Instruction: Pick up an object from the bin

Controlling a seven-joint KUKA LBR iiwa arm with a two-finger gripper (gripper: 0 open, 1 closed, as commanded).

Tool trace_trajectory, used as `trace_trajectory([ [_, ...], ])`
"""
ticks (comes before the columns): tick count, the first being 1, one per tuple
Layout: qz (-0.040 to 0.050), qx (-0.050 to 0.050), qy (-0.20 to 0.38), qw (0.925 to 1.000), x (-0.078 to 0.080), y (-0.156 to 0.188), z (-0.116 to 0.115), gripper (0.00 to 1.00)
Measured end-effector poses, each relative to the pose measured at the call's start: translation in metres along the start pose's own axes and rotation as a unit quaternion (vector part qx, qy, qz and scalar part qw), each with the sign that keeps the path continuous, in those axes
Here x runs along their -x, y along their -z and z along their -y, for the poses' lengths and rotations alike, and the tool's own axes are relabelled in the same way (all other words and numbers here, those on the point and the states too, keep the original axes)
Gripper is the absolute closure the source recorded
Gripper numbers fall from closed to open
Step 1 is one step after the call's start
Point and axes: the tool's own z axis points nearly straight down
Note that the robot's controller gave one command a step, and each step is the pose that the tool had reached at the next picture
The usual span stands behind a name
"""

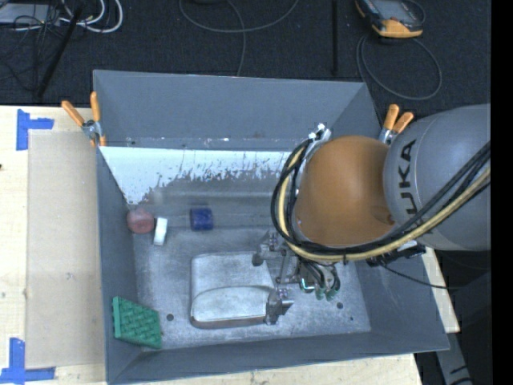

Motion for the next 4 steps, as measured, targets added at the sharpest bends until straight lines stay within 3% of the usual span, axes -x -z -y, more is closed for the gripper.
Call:
trace_trajectory([
  [1,0.0194,0.002,-0.018,0.9996,0.008,-0.08,0.007,0.0],
  [2,0.0209,0.003,-0.024,0.9995,0.01,-0.083,0.006,0.0],
  [3,0.0207,-0.002,0.047,0.9987,0.014,-0.083,0.0,0.0],
  [4,0.0122,-0.001,0.008,0.9999,0.052,-0.085,-0.016,0.0],
])
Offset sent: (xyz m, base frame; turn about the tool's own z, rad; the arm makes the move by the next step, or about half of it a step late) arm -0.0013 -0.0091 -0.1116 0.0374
